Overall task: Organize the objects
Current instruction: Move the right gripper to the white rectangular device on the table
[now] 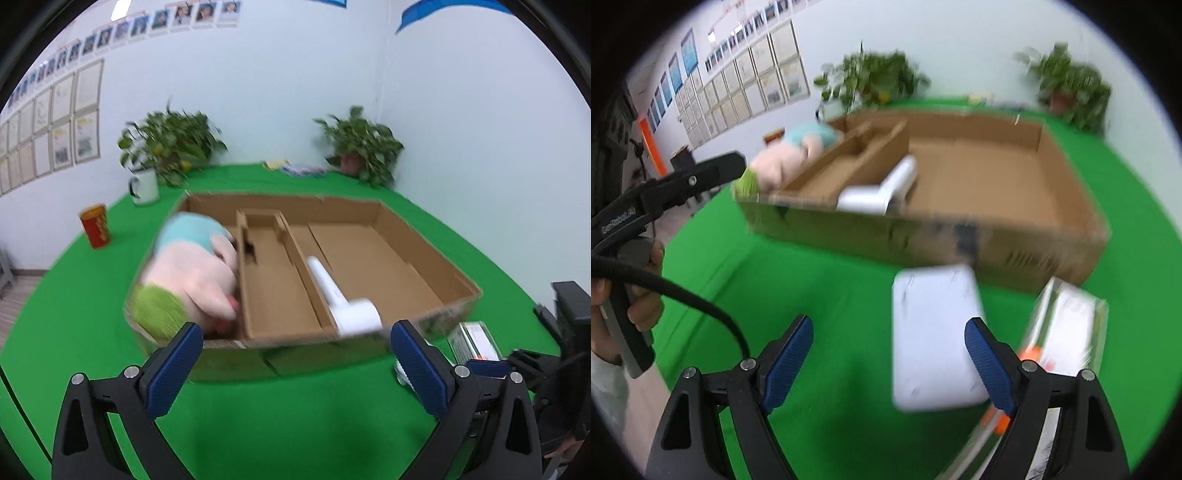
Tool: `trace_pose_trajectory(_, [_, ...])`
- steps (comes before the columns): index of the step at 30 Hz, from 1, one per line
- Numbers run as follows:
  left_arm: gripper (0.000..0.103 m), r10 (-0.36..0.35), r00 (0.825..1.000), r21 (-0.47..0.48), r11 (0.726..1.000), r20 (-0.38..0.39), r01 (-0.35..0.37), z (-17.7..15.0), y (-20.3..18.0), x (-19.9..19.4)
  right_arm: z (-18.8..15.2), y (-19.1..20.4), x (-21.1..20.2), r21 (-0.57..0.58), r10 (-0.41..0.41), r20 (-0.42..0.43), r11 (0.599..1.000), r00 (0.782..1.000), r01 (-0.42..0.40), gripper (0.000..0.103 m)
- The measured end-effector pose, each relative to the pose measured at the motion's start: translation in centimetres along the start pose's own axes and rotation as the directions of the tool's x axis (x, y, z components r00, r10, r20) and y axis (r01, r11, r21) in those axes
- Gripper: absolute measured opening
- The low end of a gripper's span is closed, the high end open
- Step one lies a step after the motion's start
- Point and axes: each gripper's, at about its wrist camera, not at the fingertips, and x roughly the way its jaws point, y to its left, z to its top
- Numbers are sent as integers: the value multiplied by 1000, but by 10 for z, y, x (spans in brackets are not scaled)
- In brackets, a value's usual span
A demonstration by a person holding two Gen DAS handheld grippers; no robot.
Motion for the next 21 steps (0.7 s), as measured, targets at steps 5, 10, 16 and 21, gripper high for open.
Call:
trace_pose_trajectory(5, [102,-37,998,-2,999,-42,37,-19,-11,7,-1,-4,14,-21,-60,-18,998,998,60,84])
trace_pose_trajectory(10, [102,-41,997,-12,999,-59,41,-27,-10,16,3,-3,26,-78,-144,-41,987,989,140,80])
trace_pose_trajectory(16, [102,-134,984,-34,991,-116,131,-33,-6,20,-11,15,14,-104,-66,-54,993,996,60,64])
trace_pose_trajectory(21, [102,-291,936,-149,953,-198,265,-44,2,37,-34,43,8,-117,30,-70,992,997,-38,84])
